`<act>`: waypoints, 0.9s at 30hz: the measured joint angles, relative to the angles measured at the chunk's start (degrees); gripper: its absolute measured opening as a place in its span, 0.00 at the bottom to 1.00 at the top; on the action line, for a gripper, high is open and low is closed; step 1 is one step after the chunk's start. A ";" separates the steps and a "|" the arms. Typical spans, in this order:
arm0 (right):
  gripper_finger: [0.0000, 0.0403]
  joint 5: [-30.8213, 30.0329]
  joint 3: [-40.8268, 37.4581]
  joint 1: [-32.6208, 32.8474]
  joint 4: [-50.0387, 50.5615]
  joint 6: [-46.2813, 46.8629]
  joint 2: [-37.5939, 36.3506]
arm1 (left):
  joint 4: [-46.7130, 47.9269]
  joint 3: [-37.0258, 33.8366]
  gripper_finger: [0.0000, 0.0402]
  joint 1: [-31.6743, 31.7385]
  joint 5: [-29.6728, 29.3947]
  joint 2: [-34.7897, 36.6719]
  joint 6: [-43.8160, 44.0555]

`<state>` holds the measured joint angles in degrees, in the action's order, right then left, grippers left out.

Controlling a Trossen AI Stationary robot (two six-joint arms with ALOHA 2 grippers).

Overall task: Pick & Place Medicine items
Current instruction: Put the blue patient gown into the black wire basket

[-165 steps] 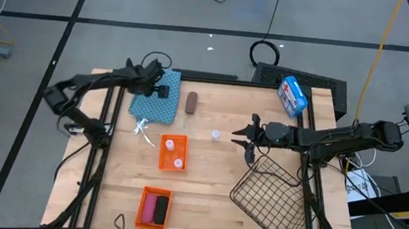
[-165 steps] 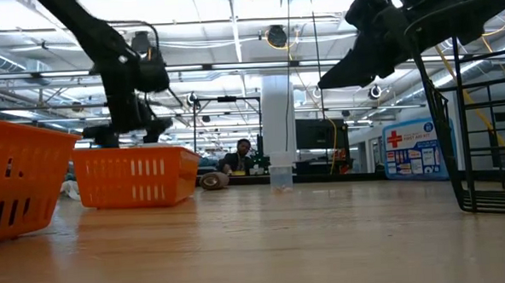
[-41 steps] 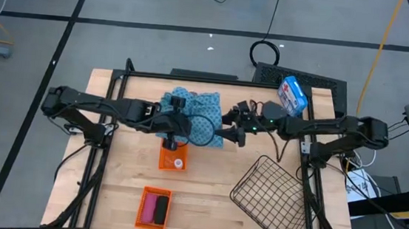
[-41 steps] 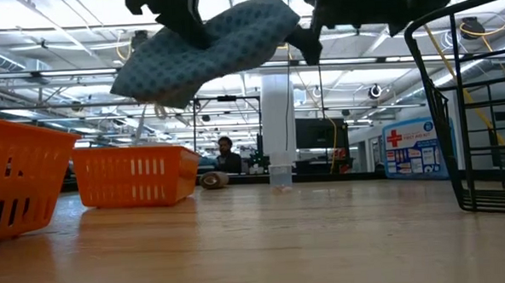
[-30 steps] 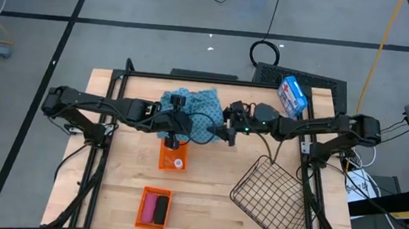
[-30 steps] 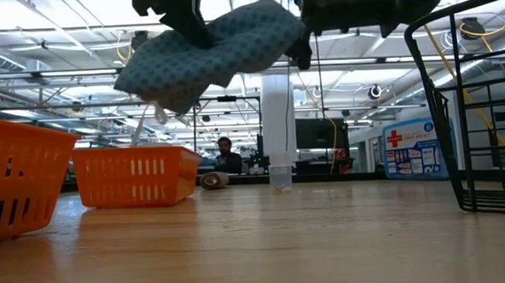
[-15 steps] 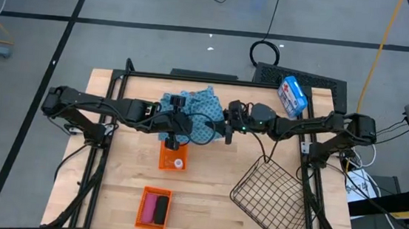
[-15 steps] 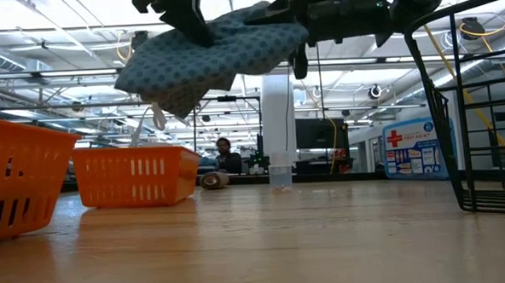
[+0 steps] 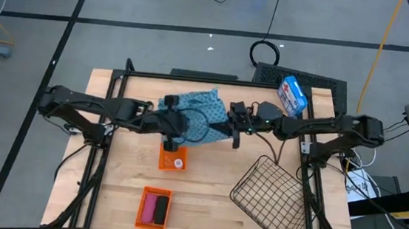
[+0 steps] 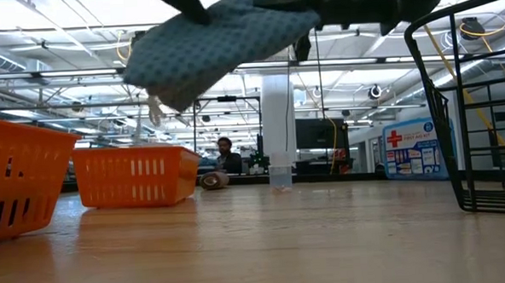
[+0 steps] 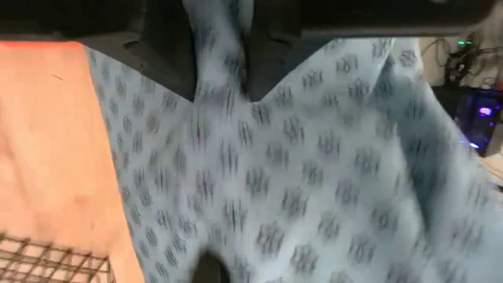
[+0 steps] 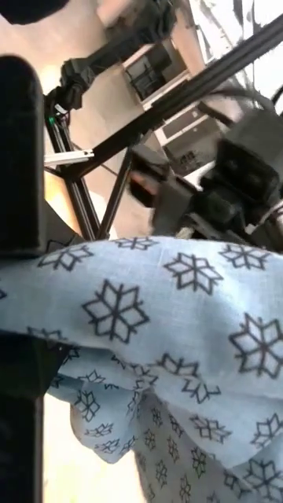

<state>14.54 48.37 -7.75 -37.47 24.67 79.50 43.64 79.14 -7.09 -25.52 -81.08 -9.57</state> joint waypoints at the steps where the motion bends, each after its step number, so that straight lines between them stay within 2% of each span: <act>1: 0.05 0.08 0.00 0.00 1.49 -0.41 -1.36 | 0.45 0.06 0.29 -0.39 -0.04 0.82 0.59; 7: 0.05 -0.84 -0.01 1.81 11.88 -3.64 -11.25 | -1.76 0.32 0.36 -1.49 -0.72 9.33 1.75; 13: 0.05 -0.71 -0.06 8.64 21.94 -9.25 -22.03 | -1.62 0.26 0.36 -1.15 -0.61 14.87 4.14; 20: 0.05 -0.58 -0.06 18.03 34.63 -10.56 -34.85 | -1.90 0.26 0.37 -0.63 -0.21 16.55 4.36; 24: 0.05 -0.58 -0.04 22.68 47.58 -12.90 -41.49 | -1.88 0.23 0.37 -0.09 0.01 16.18 4.67; 27: 0.05 -0.80 -0.06 25.22 52.33 -10.72 -45.14 | -1.96 0.22 0.37 0.48 -0.02 14.94 5.09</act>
<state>13.73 48.31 17.47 14.86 13.94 34.35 41.68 79.35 -6.61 -25.54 -66.13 -4.48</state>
